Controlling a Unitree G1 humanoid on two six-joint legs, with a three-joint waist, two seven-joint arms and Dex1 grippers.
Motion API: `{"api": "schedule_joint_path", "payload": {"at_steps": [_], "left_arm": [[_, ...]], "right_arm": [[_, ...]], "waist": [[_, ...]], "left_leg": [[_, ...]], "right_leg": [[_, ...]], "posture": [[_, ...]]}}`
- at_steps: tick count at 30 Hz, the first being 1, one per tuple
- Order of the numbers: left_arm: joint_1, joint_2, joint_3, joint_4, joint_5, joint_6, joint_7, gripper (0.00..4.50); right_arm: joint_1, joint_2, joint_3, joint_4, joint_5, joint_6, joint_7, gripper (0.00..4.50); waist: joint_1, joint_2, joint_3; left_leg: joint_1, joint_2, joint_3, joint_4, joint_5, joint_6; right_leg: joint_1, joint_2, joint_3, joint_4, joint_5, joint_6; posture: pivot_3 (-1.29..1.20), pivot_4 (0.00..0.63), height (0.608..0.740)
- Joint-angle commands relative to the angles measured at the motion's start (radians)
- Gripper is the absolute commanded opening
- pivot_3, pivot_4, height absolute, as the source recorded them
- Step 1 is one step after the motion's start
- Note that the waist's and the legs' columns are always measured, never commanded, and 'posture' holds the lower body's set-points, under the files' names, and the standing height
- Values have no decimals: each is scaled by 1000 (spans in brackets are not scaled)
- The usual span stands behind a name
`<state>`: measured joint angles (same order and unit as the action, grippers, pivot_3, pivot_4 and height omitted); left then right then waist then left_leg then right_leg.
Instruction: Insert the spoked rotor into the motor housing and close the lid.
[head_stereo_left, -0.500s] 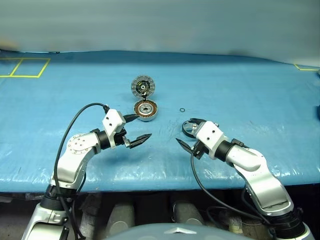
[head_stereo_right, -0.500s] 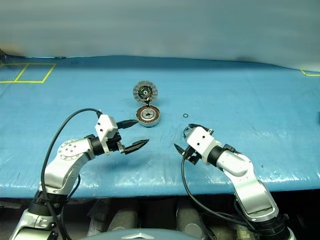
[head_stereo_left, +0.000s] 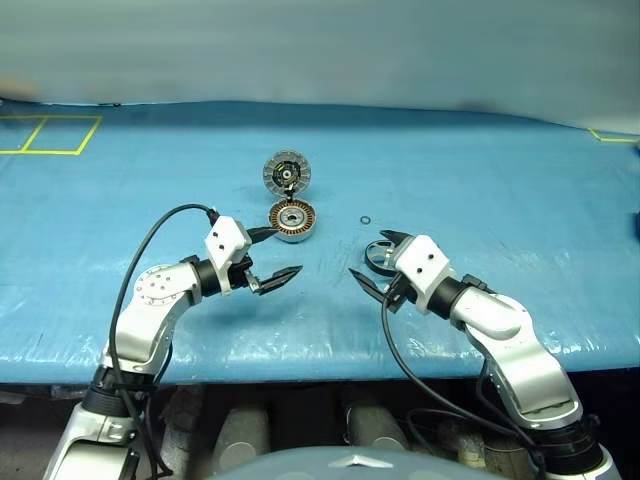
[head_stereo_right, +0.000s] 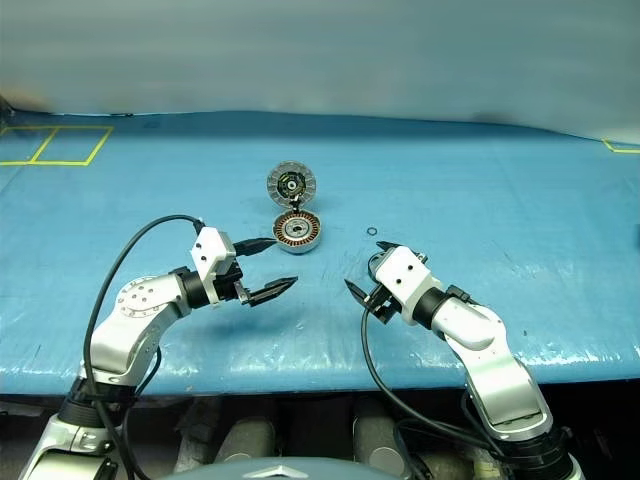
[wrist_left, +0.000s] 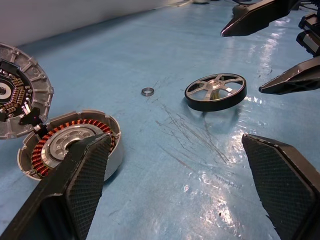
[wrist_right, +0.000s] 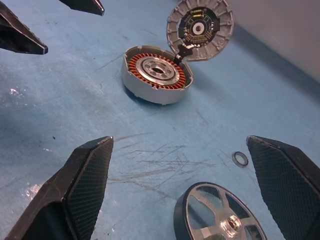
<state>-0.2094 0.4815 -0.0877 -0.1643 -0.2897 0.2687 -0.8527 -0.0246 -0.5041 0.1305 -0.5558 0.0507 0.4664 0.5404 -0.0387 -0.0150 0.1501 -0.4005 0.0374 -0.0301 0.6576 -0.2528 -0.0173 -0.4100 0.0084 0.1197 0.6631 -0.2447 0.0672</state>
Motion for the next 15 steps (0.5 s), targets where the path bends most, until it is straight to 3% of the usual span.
{"api": "schedule_joint_path", "payload": {"at_steps": [1, 6, 9, 15], "left_arm": [[-36, 5, 5, -1, 1, -7, 1, 4500], [-120, 57, -36, 36, 55, 4, -41, 4500], [-243, 111, -88, 96, 111, -9, -106, 4500], [-537, 112, -242, 381, 274, -118, -223, 4500]], "right_arm": [[0, 1, -5, -26, -2, -13, -10, 4490], [4, 4, -1, -20, -8, -15, -16, 4490], [6, 6, 3, -7, -13, -24, -24, 4490], [1, 28, 26, 12, -37, -43, -53, 4490]], "waist": [[0, 0, 0], [0, 0, 0], [1, 0, 0], [2, -1, 0]], "left_leg": [[0, 0, 0, 0, 0, 0], [0, 0, 0, 1, 0, 0], [0, 0, 0, 1, 0, 0], [-1, -1, 0, 2, 0, 0]], "right_leg": [[0, 0, 0, 0, 0, 0], [0, 0, 0, 0, 0, 0], [0, 0, 0, 1, 0, 0], [1, 0, 0, 0, 0, 1]], "posture": [[0, 150, 740], [0, 150, 740], [0, 150, 740], [0, 150, 740]]}}
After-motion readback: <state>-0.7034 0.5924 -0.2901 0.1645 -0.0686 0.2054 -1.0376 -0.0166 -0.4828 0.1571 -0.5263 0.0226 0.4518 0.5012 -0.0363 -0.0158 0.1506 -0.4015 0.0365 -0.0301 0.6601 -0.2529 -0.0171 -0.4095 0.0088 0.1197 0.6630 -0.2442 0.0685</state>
